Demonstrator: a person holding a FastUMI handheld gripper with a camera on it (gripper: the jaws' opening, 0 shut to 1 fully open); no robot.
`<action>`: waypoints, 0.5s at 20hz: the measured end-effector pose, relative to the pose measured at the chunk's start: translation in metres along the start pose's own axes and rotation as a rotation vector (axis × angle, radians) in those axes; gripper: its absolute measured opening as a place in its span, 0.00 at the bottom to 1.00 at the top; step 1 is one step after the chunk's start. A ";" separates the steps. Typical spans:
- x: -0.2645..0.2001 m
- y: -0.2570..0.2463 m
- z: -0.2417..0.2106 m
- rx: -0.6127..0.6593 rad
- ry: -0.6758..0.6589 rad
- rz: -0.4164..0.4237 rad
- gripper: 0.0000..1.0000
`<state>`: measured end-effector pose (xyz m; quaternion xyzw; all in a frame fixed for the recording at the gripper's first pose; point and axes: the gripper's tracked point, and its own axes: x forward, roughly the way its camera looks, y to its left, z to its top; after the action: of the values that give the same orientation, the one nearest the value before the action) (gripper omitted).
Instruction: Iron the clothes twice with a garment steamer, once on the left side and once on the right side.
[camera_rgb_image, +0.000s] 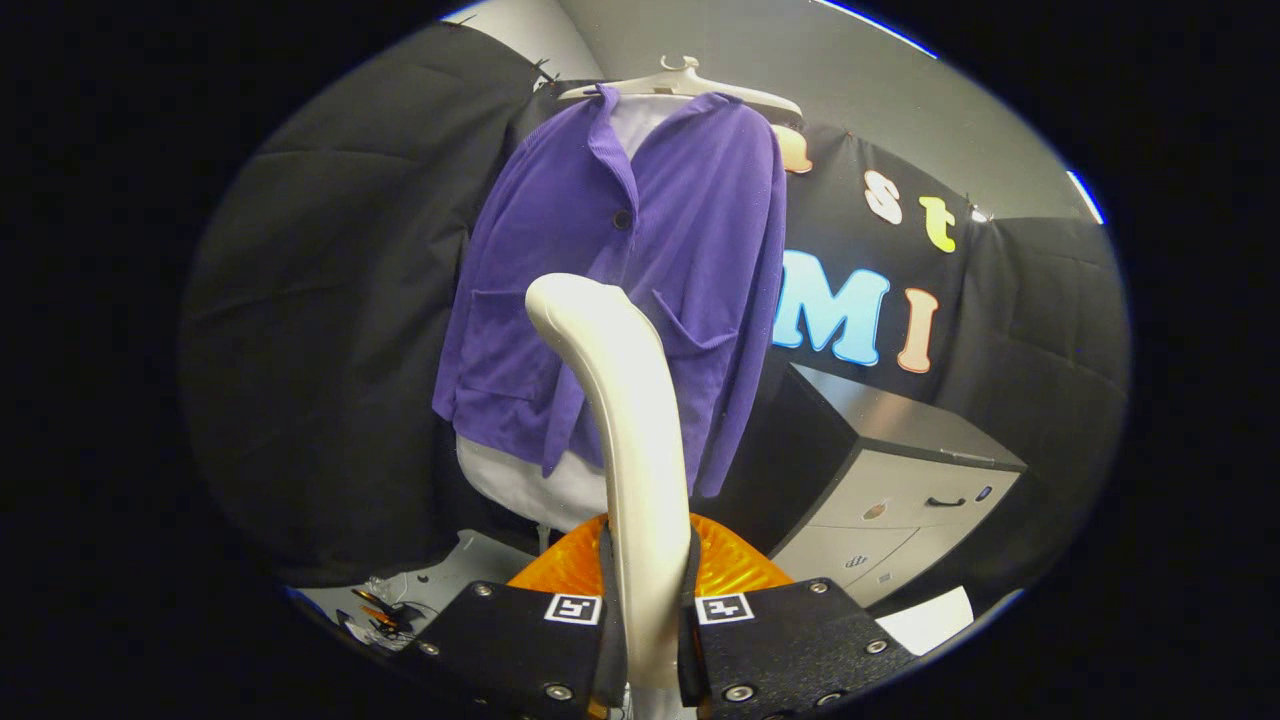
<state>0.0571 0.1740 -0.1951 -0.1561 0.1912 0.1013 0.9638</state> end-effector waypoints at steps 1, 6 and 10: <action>-0.001 0.004 0.010 -0.008 -0.016 0.004 0.20; -0.011 0.031 0.077 -0.011 -0.149 0.050 0.20; -0.014 0.048 0.126 -0.011 -0.244 0.076 0.20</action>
<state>0.0752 0.2597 -0.0913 -0.1406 0.0778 0.1571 0.9744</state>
